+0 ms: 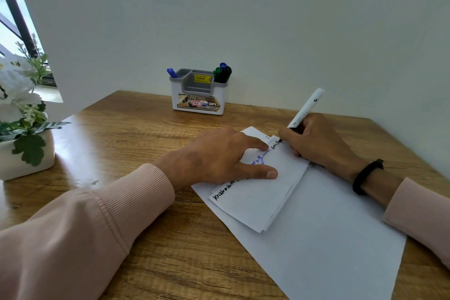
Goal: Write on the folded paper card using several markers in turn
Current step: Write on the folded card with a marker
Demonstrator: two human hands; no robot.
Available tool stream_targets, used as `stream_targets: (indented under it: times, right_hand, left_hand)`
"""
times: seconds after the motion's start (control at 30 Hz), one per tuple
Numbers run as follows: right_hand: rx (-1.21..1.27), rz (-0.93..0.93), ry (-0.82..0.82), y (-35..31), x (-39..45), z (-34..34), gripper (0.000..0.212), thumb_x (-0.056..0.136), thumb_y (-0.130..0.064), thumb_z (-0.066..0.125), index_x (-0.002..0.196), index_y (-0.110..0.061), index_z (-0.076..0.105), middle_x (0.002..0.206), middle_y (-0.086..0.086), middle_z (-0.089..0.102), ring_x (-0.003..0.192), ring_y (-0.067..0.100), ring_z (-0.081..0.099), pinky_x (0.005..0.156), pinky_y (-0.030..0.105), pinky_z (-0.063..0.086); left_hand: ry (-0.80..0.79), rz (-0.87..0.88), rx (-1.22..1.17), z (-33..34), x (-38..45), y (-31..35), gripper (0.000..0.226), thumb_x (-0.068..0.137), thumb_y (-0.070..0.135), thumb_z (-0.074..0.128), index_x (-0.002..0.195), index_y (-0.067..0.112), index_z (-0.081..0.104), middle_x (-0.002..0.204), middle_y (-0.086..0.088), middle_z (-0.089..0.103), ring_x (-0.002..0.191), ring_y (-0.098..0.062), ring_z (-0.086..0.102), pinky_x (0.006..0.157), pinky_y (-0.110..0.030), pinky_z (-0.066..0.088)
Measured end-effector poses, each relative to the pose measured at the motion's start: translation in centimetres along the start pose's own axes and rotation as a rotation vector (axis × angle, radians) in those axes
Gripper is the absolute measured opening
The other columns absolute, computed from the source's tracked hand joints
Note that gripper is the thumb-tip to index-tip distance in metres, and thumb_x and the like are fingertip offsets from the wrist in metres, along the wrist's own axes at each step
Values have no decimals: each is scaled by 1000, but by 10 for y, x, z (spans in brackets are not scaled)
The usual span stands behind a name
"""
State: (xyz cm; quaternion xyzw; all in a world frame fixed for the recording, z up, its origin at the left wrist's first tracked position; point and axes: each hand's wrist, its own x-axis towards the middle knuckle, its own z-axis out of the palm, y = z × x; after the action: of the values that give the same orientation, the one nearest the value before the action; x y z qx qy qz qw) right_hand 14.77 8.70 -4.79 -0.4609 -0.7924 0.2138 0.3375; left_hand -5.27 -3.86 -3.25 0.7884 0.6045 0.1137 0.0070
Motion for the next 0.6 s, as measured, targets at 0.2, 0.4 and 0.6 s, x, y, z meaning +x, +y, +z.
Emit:
stream_targets:
  times: [0.2, 0.4, 0.6]
  right_hand:
    - [38, 19, 2, -2, -3, -2, 29, 82, -34, 70, 62, -17, 59, 43, -10, 59, 34, 2, 55, 36, 16, 39]
    - [58, 18, 9, -2, -3, -2, 28, 80, -35, 68, 63, -15, 59, 43, -9, 61, 34, 2, 54, 35, 16, 39]
    - [265, 47, 57, -2, -3, -4, 27, 74, -37, 66, 64, -13, 69, 48, 0, 62, 39, 13, 54, 40, 24, 42]
  left_hand:
    - [-3, -6, 3, 1, 0, 0, 74, 82, 86, 43, 146, 48, 47, 69, 20, 41, 65, -3, 43, 54, -24, 27]
    - [-3, -2, 7, 1, 0, -2, 75, 81, 88, 42, 145, 49, 47, 70, 21, 42, 66, -1, 44, 55, -24, 28]
    - [-26, -2, 14, 2, 1, -3, 74, 81, 88, 40, 145, 50, 46, 72, 20, 46, 68, -3, 47, 55, -26, 31]
